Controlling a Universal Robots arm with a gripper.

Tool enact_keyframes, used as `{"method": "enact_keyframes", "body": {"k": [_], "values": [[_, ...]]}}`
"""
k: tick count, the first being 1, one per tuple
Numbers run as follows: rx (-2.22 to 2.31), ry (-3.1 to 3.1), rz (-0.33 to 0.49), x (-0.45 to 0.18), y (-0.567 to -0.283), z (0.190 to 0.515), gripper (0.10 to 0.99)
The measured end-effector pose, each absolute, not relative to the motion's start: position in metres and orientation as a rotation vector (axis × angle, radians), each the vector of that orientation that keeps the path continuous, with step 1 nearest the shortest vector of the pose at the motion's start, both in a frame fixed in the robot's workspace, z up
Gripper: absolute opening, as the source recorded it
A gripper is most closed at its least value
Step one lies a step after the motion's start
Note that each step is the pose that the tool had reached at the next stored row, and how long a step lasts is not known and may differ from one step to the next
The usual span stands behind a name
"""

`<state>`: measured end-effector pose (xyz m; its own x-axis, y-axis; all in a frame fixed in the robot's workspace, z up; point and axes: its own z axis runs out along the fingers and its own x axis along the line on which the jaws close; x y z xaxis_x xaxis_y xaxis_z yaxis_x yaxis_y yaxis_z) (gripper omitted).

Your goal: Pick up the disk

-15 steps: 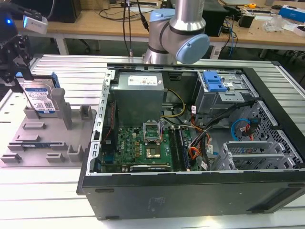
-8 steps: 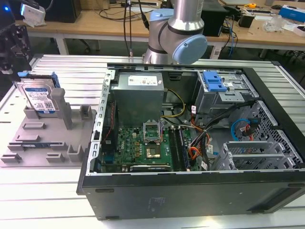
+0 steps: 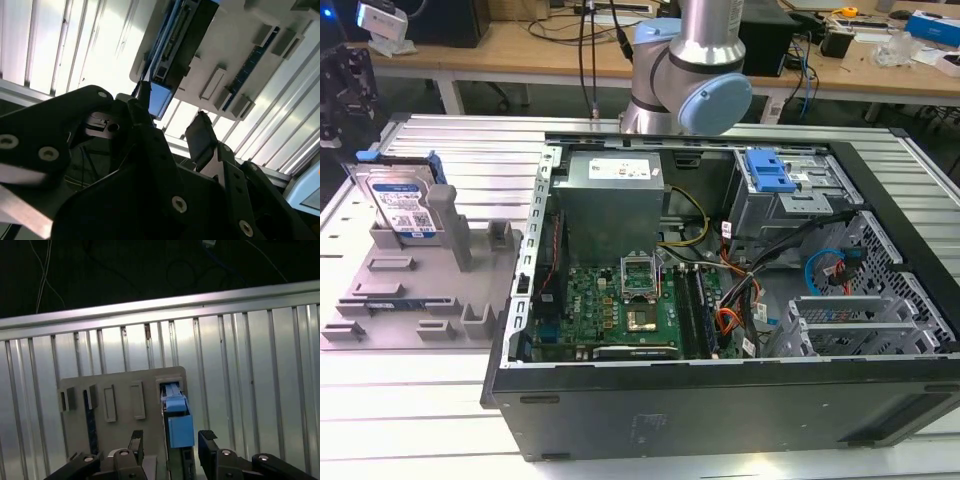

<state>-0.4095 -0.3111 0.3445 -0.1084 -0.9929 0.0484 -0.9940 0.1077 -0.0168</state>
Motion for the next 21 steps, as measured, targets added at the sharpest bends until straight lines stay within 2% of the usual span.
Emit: {"method": "enact_keyframes", "body": {"k": [21], "values": [[2.196, -2.210, 0.069, -0.411, -0.305, 0.321, 0.557]]}}
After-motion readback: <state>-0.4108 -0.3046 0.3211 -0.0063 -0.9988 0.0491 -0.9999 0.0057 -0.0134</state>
